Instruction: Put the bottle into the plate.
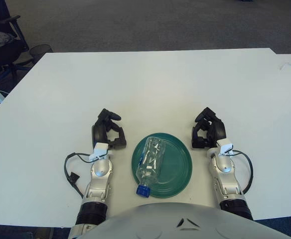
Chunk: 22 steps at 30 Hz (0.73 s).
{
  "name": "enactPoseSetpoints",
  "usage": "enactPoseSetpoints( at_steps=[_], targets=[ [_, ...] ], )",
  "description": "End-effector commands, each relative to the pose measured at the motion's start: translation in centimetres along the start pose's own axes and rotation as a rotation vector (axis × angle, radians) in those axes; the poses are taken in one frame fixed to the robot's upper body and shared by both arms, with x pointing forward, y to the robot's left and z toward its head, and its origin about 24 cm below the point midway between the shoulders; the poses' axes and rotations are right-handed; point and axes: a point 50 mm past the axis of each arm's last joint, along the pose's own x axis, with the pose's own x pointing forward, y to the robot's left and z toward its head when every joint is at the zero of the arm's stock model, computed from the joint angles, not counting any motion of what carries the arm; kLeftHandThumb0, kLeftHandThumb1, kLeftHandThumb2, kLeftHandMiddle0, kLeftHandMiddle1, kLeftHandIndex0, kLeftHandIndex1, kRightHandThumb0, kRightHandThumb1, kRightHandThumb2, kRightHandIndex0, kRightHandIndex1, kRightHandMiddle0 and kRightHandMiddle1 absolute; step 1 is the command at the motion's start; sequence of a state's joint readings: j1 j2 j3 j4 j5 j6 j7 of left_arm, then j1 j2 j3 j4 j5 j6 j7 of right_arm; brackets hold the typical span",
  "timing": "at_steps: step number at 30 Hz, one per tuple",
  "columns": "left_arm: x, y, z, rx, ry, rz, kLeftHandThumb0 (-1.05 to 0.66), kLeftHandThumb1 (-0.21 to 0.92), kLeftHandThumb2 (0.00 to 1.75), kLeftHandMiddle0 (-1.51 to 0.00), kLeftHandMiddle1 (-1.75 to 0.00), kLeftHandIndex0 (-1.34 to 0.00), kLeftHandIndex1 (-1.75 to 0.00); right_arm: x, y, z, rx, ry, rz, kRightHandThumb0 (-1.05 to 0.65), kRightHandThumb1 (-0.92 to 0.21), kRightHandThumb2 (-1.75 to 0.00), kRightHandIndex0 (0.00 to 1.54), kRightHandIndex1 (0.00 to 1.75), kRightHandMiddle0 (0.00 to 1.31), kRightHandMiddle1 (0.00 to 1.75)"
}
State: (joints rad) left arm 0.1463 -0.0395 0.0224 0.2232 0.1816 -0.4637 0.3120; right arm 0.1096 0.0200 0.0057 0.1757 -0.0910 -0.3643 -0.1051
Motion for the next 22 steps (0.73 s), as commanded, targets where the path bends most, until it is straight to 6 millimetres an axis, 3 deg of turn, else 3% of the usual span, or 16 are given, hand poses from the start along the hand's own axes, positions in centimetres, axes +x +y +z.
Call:
enactPoseSetpoints(
  at_steps=[1, 22],
  targets=[
    [-0.83, 0.33, -1.02, 0.030, 0.053, -0.002, 0.00, -0.07, 1.75, -0.88, -1.75, -0.71, -1.71, -0.86, -0.07, -1.27, -0.006, 0.080, 0.001, 0.00, 0.01, -1.67, 0.87, 1.69, 0.63, 1.75],
    [-0.91, 0.38, -1.13, 0.053, 0.044, 0.007, 0.00, -0.07, 1.75, -0.88, -1.75, -0.72, -1.71, -0.92, -0.04, -1.27, -0.002, 0.083, 0.002, 0.00, 0.01, -1.68, 0.86, 1.70, 0.64, 1.75]
  ],
)
